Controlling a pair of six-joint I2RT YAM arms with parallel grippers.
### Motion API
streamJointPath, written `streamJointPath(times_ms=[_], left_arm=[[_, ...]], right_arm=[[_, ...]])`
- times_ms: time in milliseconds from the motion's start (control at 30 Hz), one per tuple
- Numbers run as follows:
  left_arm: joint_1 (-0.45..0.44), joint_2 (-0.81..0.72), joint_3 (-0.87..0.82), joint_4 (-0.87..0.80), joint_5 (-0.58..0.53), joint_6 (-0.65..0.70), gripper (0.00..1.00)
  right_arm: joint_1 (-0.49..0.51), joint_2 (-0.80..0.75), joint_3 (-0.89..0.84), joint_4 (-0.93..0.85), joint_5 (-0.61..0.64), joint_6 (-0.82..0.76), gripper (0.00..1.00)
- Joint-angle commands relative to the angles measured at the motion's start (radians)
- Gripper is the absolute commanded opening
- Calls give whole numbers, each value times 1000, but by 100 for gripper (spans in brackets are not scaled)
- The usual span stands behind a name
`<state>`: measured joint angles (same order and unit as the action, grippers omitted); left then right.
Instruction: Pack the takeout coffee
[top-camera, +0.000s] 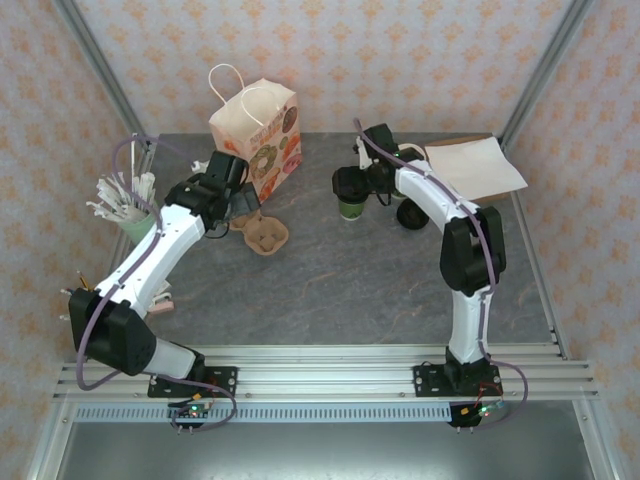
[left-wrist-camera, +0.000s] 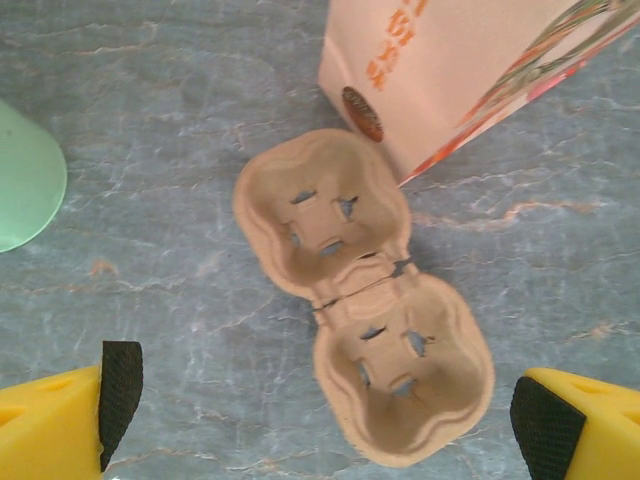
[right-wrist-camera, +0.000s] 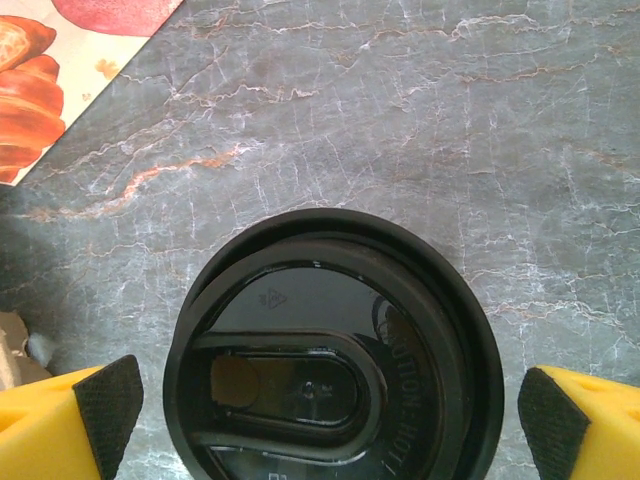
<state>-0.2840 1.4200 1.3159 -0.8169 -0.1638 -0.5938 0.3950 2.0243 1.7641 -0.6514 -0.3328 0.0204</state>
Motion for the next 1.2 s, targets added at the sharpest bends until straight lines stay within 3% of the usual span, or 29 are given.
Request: streamJointPath(times_ms=[0, 200, 367, 467, 800, 1167], left_arm=[[15, -39, -12, 18, -48, 11, 100], [16, -28, -10, 22, -46, 19, 100], [16, -21, -19, 24, -45, 18, 100], [16, -16, -19, 21, -50, 17, 100], [19, -51, -23, 29, -112, 20, 100], [48, -207, -139, 108, -173, 14, 100]], right_arm=[[5, 32, 45, -65, 48, -4, 99], [7, 54, 70, -82, 67, 8, 99], [5, 59, 79, -78, 83, 22, 75], [5, 67, 84, -67, 89, 31, 70], [-40, 169, 233, 5, 69, 141, 69], [-43, 417, 623, -104, 324, 277, 71]])
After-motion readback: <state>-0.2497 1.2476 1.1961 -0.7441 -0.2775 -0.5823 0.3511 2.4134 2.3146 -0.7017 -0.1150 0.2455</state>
